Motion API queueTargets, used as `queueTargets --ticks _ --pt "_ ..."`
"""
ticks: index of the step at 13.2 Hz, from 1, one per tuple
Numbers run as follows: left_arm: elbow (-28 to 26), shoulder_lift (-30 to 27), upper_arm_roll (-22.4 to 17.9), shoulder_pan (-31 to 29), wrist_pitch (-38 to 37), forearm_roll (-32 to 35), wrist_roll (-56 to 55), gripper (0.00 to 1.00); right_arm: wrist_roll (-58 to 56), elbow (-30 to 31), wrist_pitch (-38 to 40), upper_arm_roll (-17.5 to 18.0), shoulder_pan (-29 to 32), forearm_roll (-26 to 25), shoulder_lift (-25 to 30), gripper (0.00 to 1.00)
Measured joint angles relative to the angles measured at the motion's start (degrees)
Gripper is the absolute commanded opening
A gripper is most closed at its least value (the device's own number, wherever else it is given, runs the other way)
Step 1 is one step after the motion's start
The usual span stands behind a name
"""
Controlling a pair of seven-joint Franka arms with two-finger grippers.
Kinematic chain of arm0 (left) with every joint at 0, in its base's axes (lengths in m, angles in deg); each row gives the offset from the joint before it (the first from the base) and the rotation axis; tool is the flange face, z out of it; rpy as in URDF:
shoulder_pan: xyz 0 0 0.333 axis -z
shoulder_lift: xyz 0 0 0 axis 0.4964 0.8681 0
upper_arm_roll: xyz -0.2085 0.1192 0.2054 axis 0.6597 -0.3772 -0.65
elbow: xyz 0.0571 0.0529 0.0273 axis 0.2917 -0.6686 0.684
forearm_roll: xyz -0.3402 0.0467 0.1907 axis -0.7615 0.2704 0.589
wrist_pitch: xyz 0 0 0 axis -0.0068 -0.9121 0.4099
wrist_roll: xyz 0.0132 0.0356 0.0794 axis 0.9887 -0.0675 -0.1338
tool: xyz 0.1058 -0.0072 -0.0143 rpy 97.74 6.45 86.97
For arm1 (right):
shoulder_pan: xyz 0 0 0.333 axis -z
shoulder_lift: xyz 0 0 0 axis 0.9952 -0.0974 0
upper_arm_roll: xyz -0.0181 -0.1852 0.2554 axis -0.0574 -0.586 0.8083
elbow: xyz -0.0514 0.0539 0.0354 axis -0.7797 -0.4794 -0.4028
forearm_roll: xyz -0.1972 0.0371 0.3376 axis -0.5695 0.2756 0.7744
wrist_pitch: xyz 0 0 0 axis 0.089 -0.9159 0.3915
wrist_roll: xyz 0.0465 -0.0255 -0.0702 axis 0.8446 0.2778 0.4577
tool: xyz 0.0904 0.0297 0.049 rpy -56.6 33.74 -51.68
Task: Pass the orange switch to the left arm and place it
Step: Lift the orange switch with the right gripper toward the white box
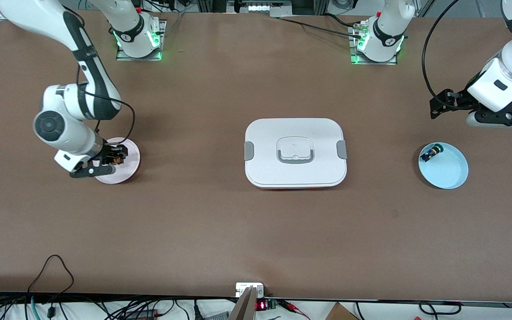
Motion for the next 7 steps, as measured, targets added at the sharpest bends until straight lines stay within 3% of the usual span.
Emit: queueTargets --ticks 7 --pt "0.00 0.00 -0.01 -0.01 -0.91 0.00 0.00 1.00 -6.12 -16.87 19.89 1.27 -3.55 7.50 5.44 0.27"
